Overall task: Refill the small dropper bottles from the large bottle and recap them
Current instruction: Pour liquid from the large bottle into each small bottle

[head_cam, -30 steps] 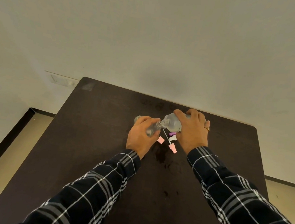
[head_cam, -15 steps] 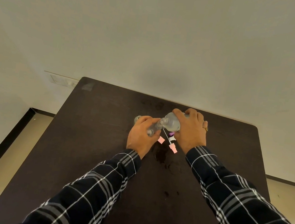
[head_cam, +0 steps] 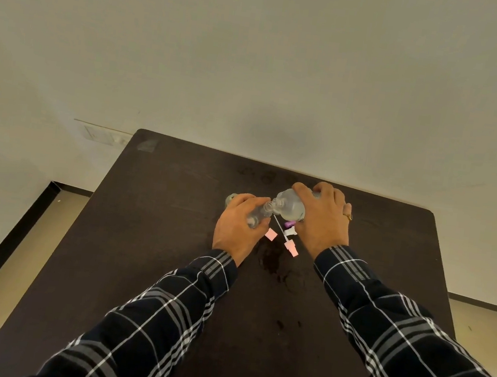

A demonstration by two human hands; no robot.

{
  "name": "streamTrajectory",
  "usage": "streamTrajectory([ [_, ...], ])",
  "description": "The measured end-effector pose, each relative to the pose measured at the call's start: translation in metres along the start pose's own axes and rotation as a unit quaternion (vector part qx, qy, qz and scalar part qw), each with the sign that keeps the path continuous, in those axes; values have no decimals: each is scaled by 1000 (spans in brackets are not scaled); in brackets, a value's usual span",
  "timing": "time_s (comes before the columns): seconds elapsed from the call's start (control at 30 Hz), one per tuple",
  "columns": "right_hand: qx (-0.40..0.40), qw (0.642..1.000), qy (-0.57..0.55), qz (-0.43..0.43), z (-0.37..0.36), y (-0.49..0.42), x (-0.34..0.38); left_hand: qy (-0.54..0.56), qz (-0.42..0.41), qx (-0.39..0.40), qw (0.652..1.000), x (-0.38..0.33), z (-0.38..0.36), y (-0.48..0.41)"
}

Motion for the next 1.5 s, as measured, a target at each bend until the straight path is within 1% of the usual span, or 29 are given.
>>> streamTrajectory([
  [0.4, -10, 999, 32, 13, 7, 2, 5, -12, -9, -3, 1000, 0, -2, 3],
  [0.87, -11, 998, 50, 21, 16, 4, 8, -37, 7, 6, 999, -2, -3, 5],
  [1.2, 5, 997, 76, 31, 20, 5, 9, -40, -7, -2, 999, -3, -6, 7],
  [1.5, 15, 996, 83, 35, 24, 5, 10, -40, -2, 1, 999, 0, -10, 5],
])
Point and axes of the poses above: each hand's wrist, its own y-axis away from the middle knuckle, its own z-axis out of the back of the hand, x = y × z, the point moved 8 cm from there along -y, towards the middle knuckle, and after that the axes turned 6 degrees about z, right-handed, at the moved point
